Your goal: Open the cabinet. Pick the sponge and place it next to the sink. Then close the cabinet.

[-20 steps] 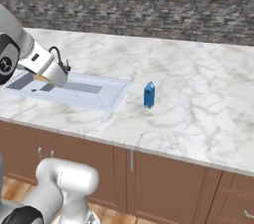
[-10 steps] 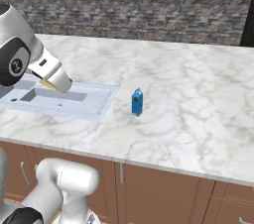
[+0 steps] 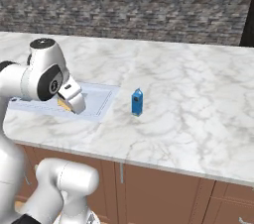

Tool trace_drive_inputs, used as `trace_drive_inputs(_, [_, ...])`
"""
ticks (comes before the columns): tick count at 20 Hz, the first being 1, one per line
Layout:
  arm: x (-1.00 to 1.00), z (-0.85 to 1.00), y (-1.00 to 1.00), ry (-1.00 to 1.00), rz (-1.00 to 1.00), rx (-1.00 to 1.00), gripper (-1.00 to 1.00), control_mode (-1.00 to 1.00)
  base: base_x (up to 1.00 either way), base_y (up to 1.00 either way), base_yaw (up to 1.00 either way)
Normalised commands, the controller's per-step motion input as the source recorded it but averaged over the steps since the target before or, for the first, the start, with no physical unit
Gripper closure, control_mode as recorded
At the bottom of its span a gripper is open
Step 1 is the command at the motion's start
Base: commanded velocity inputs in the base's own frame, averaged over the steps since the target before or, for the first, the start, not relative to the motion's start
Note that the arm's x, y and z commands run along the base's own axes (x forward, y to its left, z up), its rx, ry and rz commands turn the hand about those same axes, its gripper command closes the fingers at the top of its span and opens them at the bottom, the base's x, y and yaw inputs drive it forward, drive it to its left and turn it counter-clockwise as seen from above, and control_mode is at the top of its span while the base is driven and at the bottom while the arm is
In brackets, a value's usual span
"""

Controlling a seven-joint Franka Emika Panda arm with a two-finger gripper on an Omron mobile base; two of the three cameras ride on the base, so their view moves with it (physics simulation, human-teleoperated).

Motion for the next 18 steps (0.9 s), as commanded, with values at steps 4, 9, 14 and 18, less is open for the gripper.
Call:
trace_drive_inputs(4, [0.69,-0.68,0.00,0.06,-0.01,-0.01,1.00,-1.00,0.00,0.00,0.00])
trace_drive_inputs(9, [0.92,-0.60,-0.01,0.03,-0.04,-0.02,1.00,-1.00,0.00,0.00,0.00])
trace_drive_inputs(14, [0.76,-0.59,-0.07,0.01,0.00,-0.02,1.00,-1.00,0.00,0.00,0.00])
trace_drive_inputs(18, [0.63,-0.44,-0.24,0.02,0.01,0.00,1.00,-1.00,0.00,0.00,0.00])
